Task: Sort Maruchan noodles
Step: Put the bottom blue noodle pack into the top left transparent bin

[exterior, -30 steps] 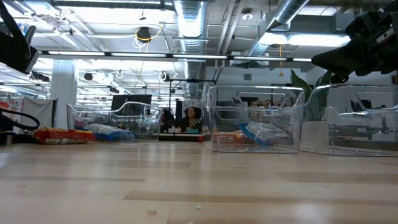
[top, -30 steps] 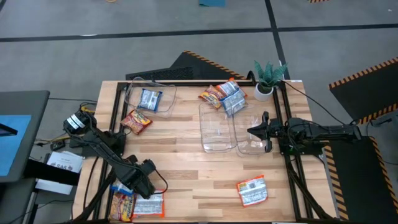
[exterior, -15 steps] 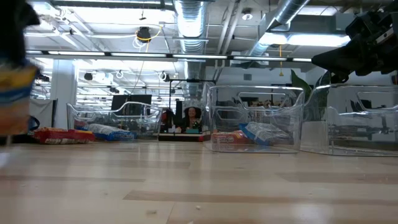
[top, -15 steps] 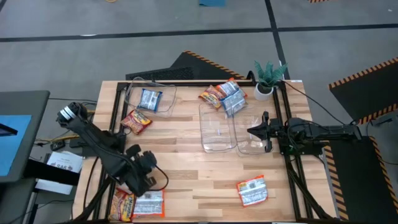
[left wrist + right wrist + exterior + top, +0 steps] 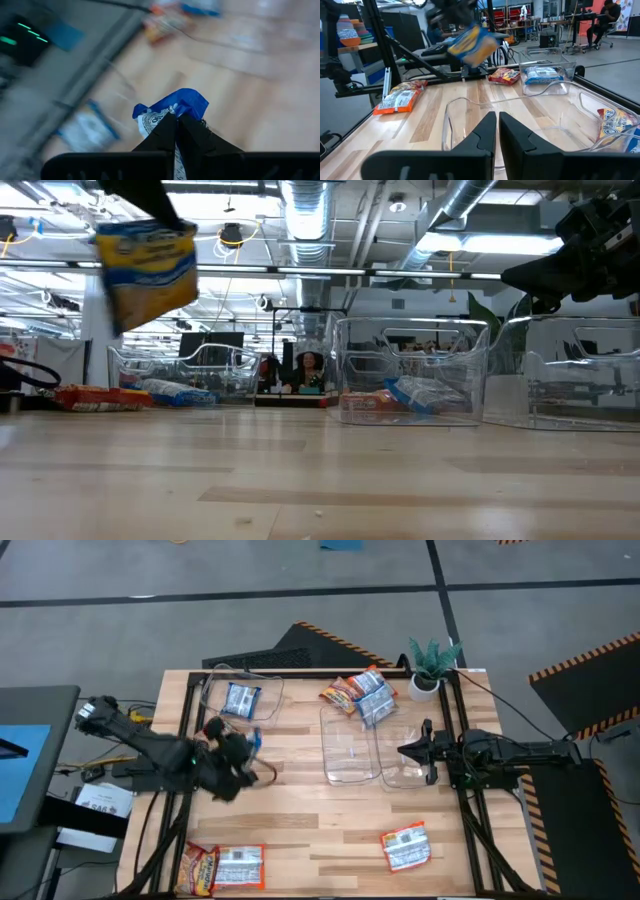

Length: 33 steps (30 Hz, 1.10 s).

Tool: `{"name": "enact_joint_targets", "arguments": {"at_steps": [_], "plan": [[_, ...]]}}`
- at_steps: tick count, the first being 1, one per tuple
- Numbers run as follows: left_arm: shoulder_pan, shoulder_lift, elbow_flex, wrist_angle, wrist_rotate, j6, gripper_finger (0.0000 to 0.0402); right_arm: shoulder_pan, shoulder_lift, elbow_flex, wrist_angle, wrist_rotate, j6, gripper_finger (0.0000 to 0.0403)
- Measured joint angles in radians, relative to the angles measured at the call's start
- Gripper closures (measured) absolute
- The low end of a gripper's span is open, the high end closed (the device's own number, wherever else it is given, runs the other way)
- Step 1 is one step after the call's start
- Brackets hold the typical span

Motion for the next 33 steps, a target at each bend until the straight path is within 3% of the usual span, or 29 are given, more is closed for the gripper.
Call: {"name": "enact_joint_targets", "arguments": {"at_steps": [5, 10, 13, 16, 18, 21, 25, 30, 33], "plan": [[0.184, -0.092, 0.0, 0.042, -0.114, 0.204, 0.0401, 0.0, 0.0, 0.0, 0.001, 0.0, 0.0, 0.0356], [0.402, -0.173, -0.006, 0.222, -0.124, 0.458, 0.0401, 0.0, 0.0, 0.0, 0.002, 0.0, -0.001, 0.0356], [0.534, -0.21, -0.048, 0.429, -0.009, 0.638, 0.0401, 0.0, 0.0, 0.0, 0.002, 0.0, -0.001, 0.0356], [0.665, -0.226, -0.131, 0.69, 0.214, 0.783, 0.0401, 0.0, 0.0, 0.0, 0.002, 0.0, -0.002, 0.0356], [0.739, -0.223, -0.196, 0.846, 0.329, 0.836, 0.0401, 0.0, 0.0, 0.0, 0.002, 0.0, -0.002, 0.0356], [0.833, -0.194, -0.282, 1.014, 0.412, 0.875, 0.0401, 0.0, 0.0, 0.0, 0.002, 0.0, -0.002, 0.0356], [0.922, -0.162, -0.36, 1.049, 0.448, 0.866, 0.0401, 0.0, 0.0, 0.0, 0.002, 0.0, -0.002, 0.0356], [0.956, -0.158, -0.406, 1.04, 0.435, 0.863, 0.0401, 0.0, 0.0, 0.0, 0.0, 0.0, -0.002, 0.0356], [0.955, -0.158, -0.406, 1.038, 0.519, 0.842, 0.0401, 0.0, 0.0, 0.0, 0.0, 0.0, -0.001, 0.0356]]}}
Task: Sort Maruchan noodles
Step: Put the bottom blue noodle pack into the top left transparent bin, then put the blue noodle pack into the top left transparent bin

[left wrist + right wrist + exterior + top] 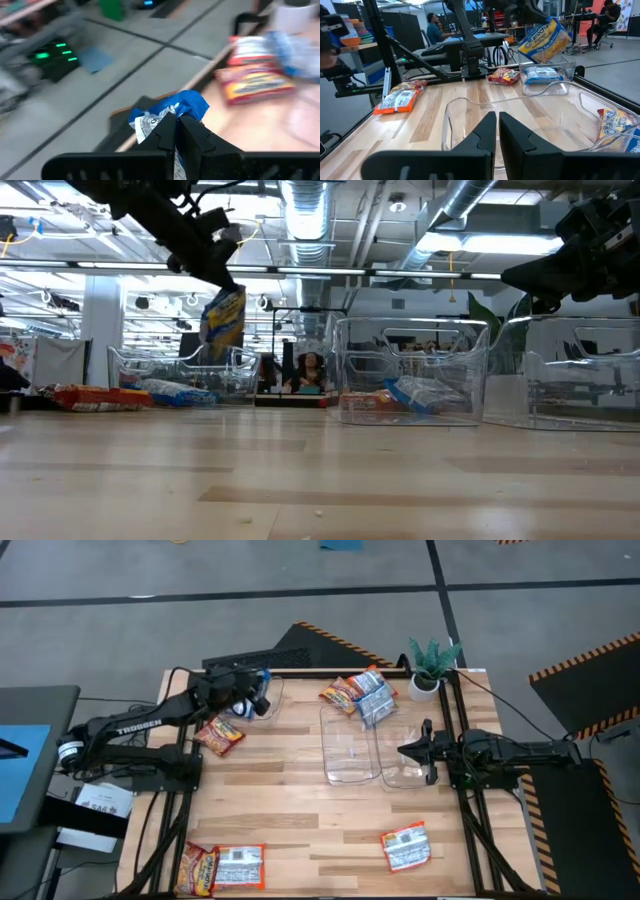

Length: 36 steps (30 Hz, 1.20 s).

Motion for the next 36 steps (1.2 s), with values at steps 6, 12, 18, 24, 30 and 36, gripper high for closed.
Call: {"name": "enact_joint_targets", "arguments": {"at_steps": [6, 12, 18, 24, 30, 36], "plan": [[-0.002, 0.0, 0.0, 0.031, 0.07, -0.058, 0.0398, 0.0, 0.0, 0.0, 0.015, 0.001, 0.0, 0.0356], [0.0, 0.0, 0.0, 0.027, 0.023, -0.052, 0.0342, 0.0, 0.0, 0.0, 0.026, 0.001, 0.0, 0.0356], [-0.002, -0.013, 0.014, 0.02, 0.026, -0.06, 0.0253, 0.0, 0.0, 0.0, 0.091, 0.001, 0.0, 0.0356], [-0.037, -0.063, 0.058, 0.046, 0.3, -0.186, 0.0202, 0.0, 0.0, 0.0, 0.401, 0.002, 0.001, 0.0356], [-0.177, -0.098, 0.016, 0.142, 0.458, -0.202, 0.0198, 0.001, 0.038, 0.0, 0.553, 0.001, 0.002, 0.0356], [-0.348, -0.099, -0.106, 0.384, 0.405, -0.115, 0.0198, 0.0, 0.209, 0.0, 0.739, 0.016, 0.0, 0.0356]]}}
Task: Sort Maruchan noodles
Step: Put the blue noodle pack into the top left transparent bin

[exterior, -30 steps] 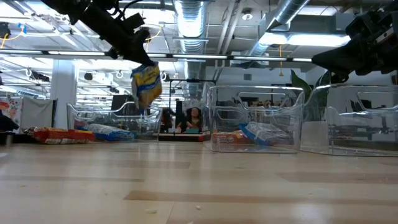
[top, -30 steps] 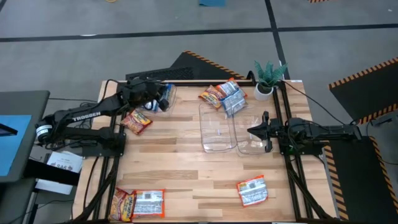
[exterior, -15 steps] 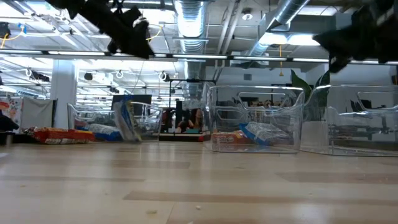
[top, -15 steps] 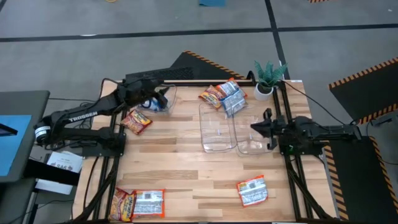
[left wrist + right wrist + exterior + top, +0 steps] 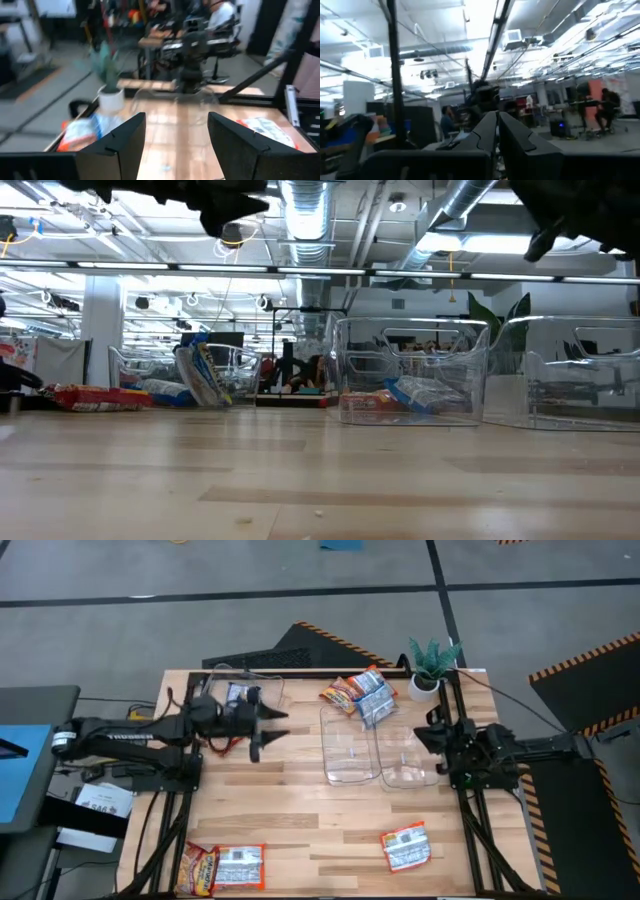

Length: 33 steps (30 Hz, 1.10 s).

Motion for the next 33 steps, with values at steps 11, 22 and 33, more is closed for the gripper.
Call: {"name": "enact_joint_targets", "arguments": {"at_steps": [11, 22, 33], "plan": [[-0.042, 0.0, -0.056, 0.138, -0.117, 0.073, 0.0198, -0.074, 0.51, 0.216, 0.05, 0.296, -0.085, 0.0356], [-0.012, 0.0, -0.056, 0.046, -0.118, 0.03, 0.0198, -0.346, 0.82, 0.556, -0.499, 0.236, -0.022, 0.0344], [-0.022, 0.0, -0.056, -0.028, -0.116, -0.05, 0.0198, -0.558, 1.087, 0.859, -1.066, 0.111, 0.096, 0.0245]]}}
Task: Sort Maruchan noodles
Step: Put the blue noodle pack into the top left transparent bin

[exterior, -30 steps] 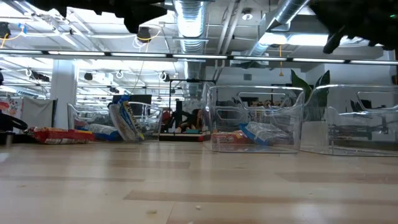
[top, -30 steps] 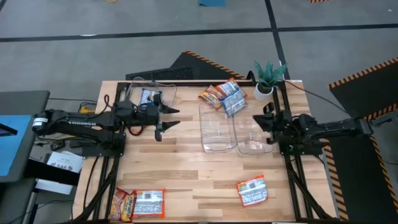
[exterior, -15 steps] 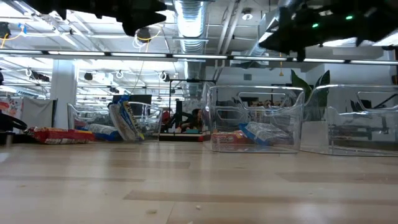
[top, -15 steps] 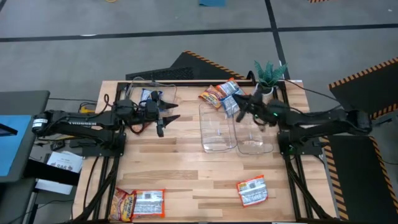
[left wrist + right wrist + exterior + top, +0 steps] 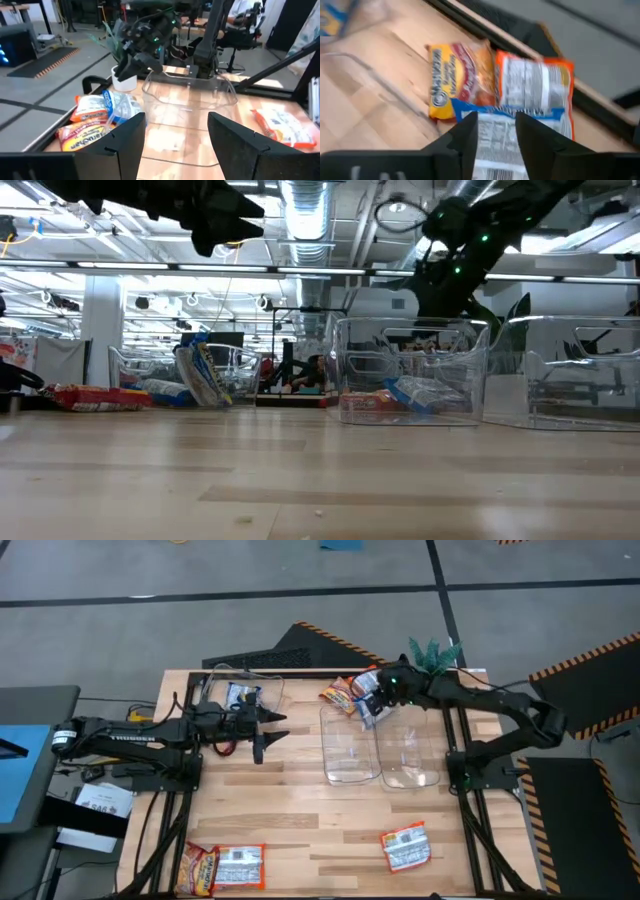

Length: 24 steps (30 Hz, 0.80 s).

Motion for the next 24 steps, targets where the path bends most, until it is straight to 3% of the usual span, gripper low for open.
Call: {"name": "enact_joint_targets", "arguments": {"at_steps": [5, 11, 18, 24], "plan": [[0.0, 0.0, 0.0, -0.046, -0.079, 0.023, 0.0198, -0.041, 0.048, 0.018, -0.036, -0.001, 0.114, 0.0224], [0.0, 0.0, 0.0, -0.12, -0.157, 0.007, 0.0198, -0.103, 0.096, 0.019, -0.037, 0.0, 0.275, 0.0231], [0.0, 0.0, 0.0, -0.121, -0.161, -0.001, 0.0198, -0.128, 0.175, 0.019, -0.035, 0.037, 0.399, 0.0254], [-0.008, 0.0, 0.0, -0.146, -0.153, -0.018, 0.0198, -0.124, 0.249, 0.019, 0.022, 0.058, 0.411, 0.0275]]}}
